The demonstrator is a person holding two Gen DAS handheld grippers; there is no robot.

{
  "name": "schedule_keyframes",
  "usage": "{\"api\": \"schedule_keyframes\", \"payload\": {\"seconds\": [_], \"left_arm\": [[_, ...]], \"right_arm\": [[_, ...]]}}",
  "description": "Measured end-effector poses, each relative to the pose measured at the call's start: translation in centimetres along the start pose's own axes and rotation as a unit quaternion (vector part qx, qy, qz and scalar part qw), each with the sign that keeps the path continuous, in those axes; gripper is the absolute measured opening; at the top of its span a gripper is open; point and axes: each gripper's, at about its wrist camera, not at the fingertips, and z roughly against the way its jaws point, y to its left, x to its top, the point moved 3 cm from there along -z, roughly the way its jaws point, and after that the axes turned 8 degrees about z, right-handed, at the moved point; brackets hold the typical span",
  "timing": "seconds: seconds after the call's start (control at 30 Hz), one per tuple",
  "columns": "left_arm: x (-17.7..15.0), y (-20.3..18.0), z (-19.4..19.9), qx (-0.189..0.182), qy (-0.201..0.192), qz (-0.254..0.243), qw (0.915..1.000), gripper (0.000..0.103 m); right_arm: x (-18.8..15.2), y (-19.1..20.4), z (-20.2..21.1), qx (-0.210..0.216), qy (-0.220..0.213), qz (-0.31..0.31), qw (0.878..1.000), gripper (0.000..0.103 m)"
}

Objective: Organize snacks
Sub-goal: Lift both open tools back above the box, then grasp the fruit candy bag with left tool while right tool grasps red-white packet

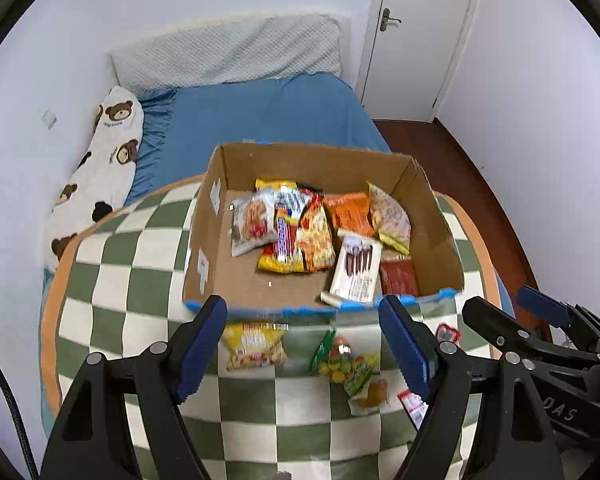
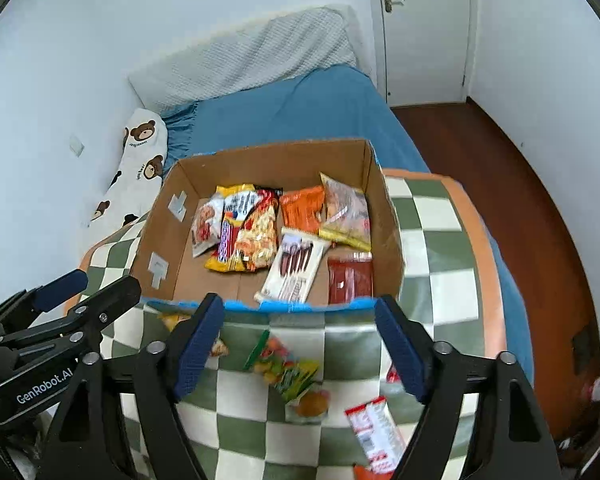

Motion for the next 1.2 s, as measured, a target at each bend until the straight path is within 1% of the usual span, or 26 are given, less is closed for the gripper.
{"api": "schedule_keyframes", "payload": {"seconds": [0.07, 0.13, 0.2, 0.23, 0.27, 0.37, 0.4, 0.47, 0.5, 0.53, 0.57, 0.6, 0.63, 0.67, 0.73, 0.77, 0.83, 0.93, 1.03, 1.07, 1.1, 1.13, 1.2], "left_arm": [[-1.6, 0.3, -0.6, 0.009, 0.016, 0.0, 0.9998, 0.077], [-3.2, 0.4, -1.8, 0.021, 0.033, -0.003, 0.9992, 0.077], [-5.0, 0.4, -3.6, 0.025, 0.063, -0.008, 0.9976, 0.077], [-6.0, 0.4, -4.9, 0.027, 0.084, -0.008, 0.9961, 0.077], [-6.7, 0.4, -6.0, 0.032, 0.086, -0.009, 0.9958, 0.077], [-8.9, 0.4, -10.2, 0.026, 0.148, 0.014, 0.9885, 0.077], [-9.5, 0.2, -11.3, 0.023, 0.163, 0.022, 0.986, 0.077], [-10.4, 0.1, -14.0, 0.011, 0.207, 0.055, 0.9768, 0.077], [-10.6, 0.1, -15.1, 0.007, 0.225, 0.07, 0.9719, 0.077], [-11.0, 0.1, -16.5, -0.004, 0.248, 0.1, 0.9635, 0.077], [-11.1, 0.2, -17.4, -0.014, 0.262, 0.125, 0.9569, 0.077], [-11.2, 0.3, -18.6, -0.025, 0.272, 0.16, 0.9487, 0.077], [-11.2, 0.3, -19.2, -0.033, 0.274, 0.185, 0.9432, 0.077], [-11.3, 0.4, -20.0, -0.043, 0.276, 0.216, 0.9356, 0.077], [-11.6, 0.7, -21.2, -0.057, 0.279, 0.265, 0.921, 0.077], [-11.7, 0.8, -21.7, -0.059, 0.276, 0.286, 0.9157, 0.078], [-11.7, 0.5, -21.8, -0.062, 0.25, 0.311, 0.9151, 0.077], [-12.0, -0.2, -21.8, -0.065, 0.23, 0.333, 0.912, 0.077], [-12.2, -0.5, -21.8, -0.05, 0.212, 0.341, 0.9145, 0.077], [-12.3, -0.6, -21.8, -0.044, 0.206, 0.339, 0.9168, 0.077], [-12.3, -0.7, -21.7, -0.035, 0.2, 0.331, 0.9215, 0.077], [-12.4, -1.0, -21.7, -0.02, 0.196, 0.314, 0.9287, 0.077], [-12.8, -1.0, -21.7, -0.005, 0.192, 0.285, 0.9392, 0.077]], "right_arm": [[-1.4, -0.5, 0.1, 0.005, 0.006, -0.012, 1.0, 0.091], [-3.2, -1.5, -0.6, 0.009, 0.024, -0.03, 0.999, 0.091], [-5.1, -2.8, -1.9, 0.011, 0.048, -0.052, 0.997, 0.091], [-6.3, -3.6, -2.9, 0.012, 0.066, -0.062, 0.996, 0.091], [-7.6, -4.4, -4.0, 0.008, 0.084, -0.072, 0.994, 0.091], [-11.7, -6.4, -7.6, -0.01, 0.139, -0.077, 0.987, 0.091], [-12.8, -7.0, -8.6, -0.011, 0.155, -0.077, 0.985, 0.091], [-15.6, -8.1, -11.1, -0.019, 0.192, -0.077, 0.978, 0.091], [-16.3, -8.5, -11.7, -0.022, 0.2, -0.077, 0.976, 0.091], [-17.4, -9.0, -12.6, -0.026, 0.211, -0.079, 0.974, 0.091], [-18.1, -9.3, -13.2, -0.027, 0.216, -0.081, 0.973, 0.091], [-18.8, -9.6, -13.7, -0.032, 0.22, -0.082, 0.972, 0.091], [-19.2, -9.7, -14.0, -0.038, 0.221, -0.082, 0.971, 0.091], [-19.6, -9.8, -14.3, -0.04, 0.223, -0.083, 0.97, 0.091], [-20.4, -10.0, -14.8, -0.044, 0.224, -0.09, 0.969, 0.09], [-20.6, -10.1, -14.9, -0.047, 0.222, -0.09, 0.97, 0.09], [-21.0, -10.2, -15.4, -0.054, 0.221, -0.093, 0.969, 0.09], [-21.5, -10.0, -15.9, -0.056, 0.221, -0.087, 0.97, 0.09], [-21.9, -9.6, -16.4, -0.058, 0.231, -0.076, 0.968, 0.087], [-22.1, -9.4, -16.6, -0.061, 0.234, -0.07, 0.968, 0.082], [-22.1, -9.2, -16.6, -0.064, 0.236, -0.065, 0.967, 0.076], [-22.4, -9.0, -16.7, -0.069, 0.241, -0.058, 0.966, 0.072], [-22.6, -8.9, -16.5, -0.077, 0.242, -0.051, 0.966, 0.063]]}}
